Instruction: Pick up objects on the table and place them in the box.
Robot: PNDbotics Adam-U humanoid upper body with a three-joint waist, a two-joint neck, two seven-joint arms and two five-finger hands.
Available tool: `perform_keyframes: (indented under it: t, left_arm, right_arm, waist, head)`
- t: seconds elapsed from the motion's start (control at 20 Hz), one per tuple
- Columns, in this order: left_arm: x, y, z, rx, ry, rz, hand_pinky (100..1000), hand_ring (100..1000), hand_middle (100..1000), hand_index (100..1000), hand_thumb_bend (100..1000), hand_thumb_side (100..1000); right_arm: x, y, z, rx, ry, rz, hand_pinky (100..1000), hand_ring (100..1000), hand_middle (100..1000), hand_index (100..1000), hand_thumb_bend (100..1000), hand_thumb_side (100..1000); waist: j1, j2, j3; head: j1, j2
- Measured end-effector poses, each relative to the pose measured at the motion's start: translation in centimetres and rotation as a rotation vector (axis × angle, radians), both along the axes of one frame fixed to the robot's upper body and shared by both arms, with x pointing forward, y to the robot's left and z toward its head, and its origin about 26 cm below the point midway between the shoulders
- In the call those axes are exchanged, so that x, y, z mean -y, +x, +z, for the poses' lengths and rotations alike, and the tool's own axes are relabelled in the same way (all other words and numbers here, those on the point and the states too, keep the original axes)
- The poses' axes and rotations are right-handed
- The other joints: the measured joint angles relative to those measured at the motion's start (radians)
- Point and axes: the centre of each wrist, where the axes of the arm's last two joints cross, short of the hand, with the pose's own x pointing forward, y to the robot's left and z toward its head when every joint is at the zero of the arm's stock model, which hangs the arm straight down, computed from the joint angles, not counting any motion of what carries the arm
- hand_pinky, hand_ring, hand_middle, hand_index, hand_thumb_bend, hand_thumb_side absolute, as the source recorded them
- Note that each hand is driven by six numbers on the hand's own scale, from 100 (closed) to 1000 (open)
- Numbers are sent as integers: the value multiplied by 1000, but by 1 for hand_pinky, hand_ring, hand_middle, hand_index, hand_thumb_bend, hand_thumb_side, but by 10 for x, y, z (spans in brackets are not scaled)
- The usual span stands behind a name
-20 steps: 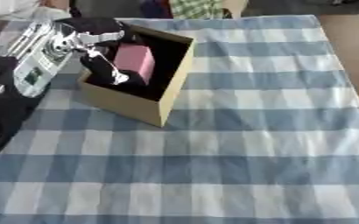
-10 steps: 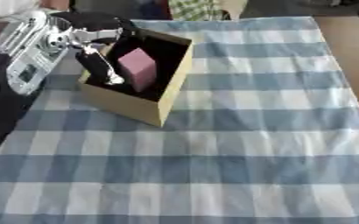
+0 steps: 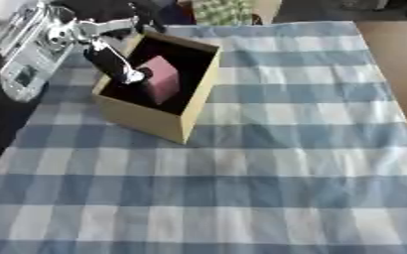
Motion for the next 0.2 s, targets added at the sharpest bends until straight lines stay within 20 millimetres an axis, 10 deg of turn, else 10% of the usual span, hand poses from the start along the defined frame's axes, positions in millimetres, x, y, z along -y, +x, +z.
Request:
perform_keyframes:
  t: [0.2]
  left_arm:
    - [-10, -24, 18, 78, -64, -50, 586, 764, 787, 831, 241, 311]
  right_arm:
    - [3, -2, -3, -7, 5, -10, 784, 611, 593, 783, 100, 776]
  waist:
    - [0, -18, 13]
  head:
    - [-6, 13]
